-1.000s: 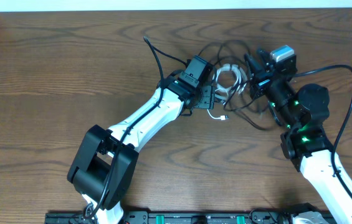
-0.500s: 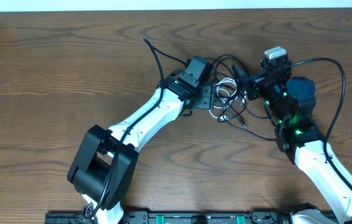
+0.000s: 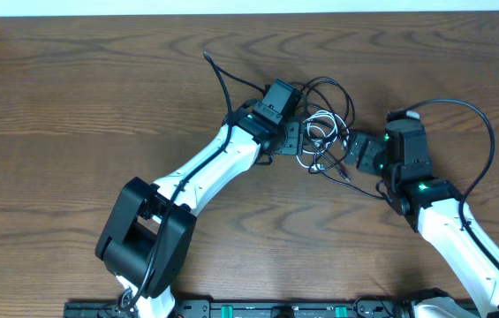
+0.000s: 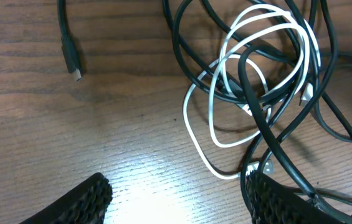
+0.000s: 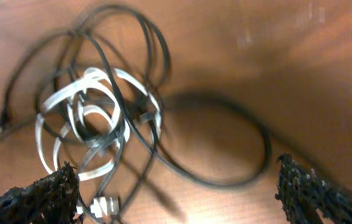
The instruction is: Untangle cables
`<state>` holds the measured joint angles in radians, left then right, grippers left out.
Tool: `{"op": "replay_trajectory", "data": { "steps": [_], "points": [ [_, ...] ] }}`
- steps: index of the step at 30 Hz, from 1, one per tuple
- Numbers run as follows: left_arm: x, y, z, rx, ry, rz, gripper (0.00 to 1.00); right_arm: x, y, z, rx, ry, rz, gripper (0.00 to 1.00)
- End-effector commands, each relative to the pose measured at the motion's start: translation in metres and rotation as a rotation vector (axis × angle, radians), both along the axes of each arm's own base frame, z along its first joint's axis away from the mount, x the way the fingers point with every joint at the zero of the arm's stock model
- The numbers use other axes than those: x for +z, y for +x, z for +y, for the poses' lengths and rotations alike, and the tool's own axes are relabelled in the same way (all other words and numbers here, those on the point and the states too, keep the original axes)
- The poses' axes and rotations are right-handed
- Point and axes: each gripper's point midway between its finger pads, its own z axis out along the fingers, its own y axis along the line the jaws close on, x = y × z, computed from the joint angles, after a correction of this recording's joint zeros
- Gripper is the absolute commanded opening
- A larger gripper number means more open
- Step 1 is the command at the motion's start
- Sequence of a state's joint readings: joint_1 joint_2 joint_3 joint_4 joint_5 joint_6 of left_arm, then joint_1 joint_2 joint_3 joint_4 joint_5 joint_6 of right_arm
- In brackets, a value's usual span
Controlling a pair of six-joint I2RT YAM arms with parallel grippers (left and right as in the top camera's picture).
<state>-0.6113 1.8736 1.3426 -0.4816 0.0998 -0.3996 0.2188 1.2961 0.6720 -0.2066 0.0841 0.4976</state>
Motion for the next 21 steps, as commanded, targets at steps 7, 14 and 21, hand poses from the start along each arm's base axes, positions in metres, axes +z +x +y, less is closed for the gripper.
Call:
{"op": "replay_trajectory", "data": {
  "steps": [7, 14, 21],
  "points": [
    [0.012, 0.001, 0.001, 0.011, -0.016, -0.019, 0.70, 0.003, -0.009, 0.043, 0.077, 0.277, 0.059, 0.99],
    [0.012, 0.001, 0.001, 0.011, -0.016, -0.019, 0.70, 0.000, -0.005, 0.033, -0.169, 0.410, 0.091, 0.80],
    [0.012, 0.001, 0.001, 0.011, -0.016, -0.019, 0.70, -0.048, -0.008, 0.044, -0.390, 0.584, 0.278, 0.82]
  ]
}}
